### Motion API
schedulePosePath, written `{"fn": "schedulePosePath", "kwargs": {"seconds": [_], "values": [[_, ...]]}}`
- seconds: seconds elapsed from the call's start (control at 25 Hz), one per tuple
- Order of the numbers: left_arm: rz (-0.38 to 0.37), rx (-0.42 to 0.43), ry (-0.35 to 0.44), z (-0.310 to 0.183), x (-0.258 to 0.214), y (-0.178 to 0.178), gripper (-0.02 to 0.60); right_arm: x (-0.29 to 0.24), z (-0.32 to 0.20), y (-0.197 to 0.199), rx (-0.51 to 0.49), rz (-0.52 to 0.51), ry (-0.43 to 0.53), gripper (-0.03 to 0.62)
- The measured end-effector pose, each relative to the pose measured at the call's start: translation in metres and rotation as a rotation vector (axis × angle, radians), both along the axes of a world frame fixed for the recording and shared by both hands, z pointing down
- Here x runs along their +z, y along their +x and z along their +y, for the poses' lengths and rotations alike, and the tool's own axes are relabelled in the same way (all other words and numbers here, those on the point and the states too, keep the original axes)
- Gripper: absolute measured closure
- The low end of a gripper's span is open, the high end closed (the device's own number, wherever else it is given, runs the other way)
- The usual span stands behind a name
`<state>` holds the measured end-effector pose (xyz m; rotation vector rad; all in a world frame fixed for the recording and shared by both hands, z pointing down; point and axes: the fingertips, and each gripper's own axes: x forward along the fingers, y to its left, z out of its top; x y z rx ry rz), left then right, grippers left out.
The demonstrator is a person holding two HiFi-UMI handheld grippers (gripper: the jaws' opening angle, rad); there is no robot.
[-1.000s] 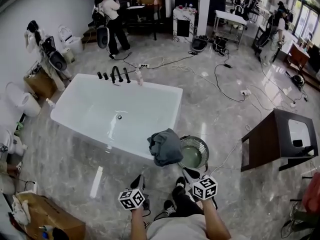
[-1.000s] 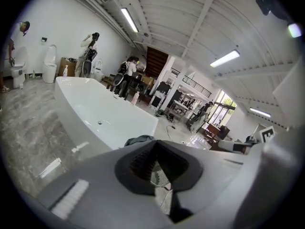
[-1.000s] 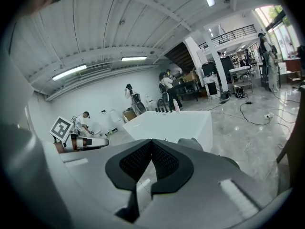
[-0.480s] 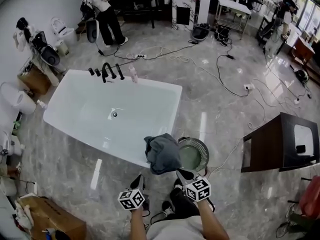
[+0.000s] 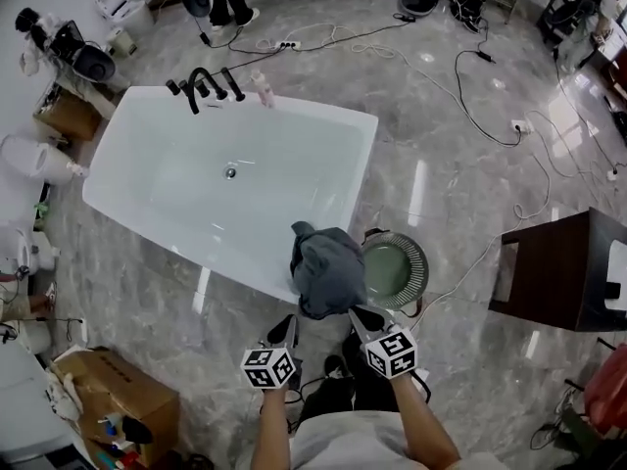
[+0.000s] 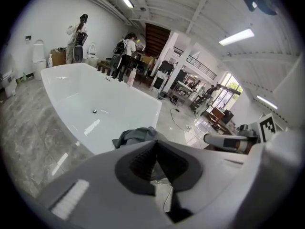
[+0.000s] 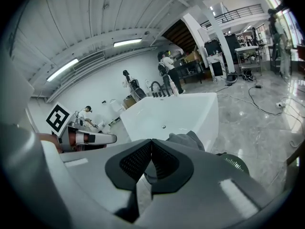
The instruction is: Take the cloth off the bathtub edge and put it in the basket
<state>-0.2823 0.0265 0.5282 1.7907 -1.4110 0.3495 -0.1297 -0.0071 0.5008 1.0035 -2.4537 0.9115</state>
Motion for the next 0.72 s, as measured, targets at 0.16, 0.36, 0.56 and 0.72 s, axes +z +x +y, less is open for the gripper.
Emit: {"fn": "schedulePosePath", "kwargs": {"seconds": [0.16, 0.36, 0.56, 0.72], "values": [[-0.023, 0.026, -0.003, -0.01, 0.017, -0.009, 0.522, 0.028, -0.002, -0.006, -0.026, 0.02, -0.026, 0.591], [-0.029, -0.011, 0.014, -0.032, 0.037, -0.021, 0.522, 0.059, -0.016, -0.004, -0.012, 0.015, -0.061, 0.591], [-0.039, 0.014, 0.054, -0.068, 0.054, -0.029, 0.52, 0.088, -0.034, -0.01, -0.012, 0.016, -0.064, 0.589], [-0.026, 0.082, 0.051, -0.091, 0.084, -0.017, 0.52, 0.105, -0.059, 0.004, 0.079, 0.0, -0.05, 0.564]]}}
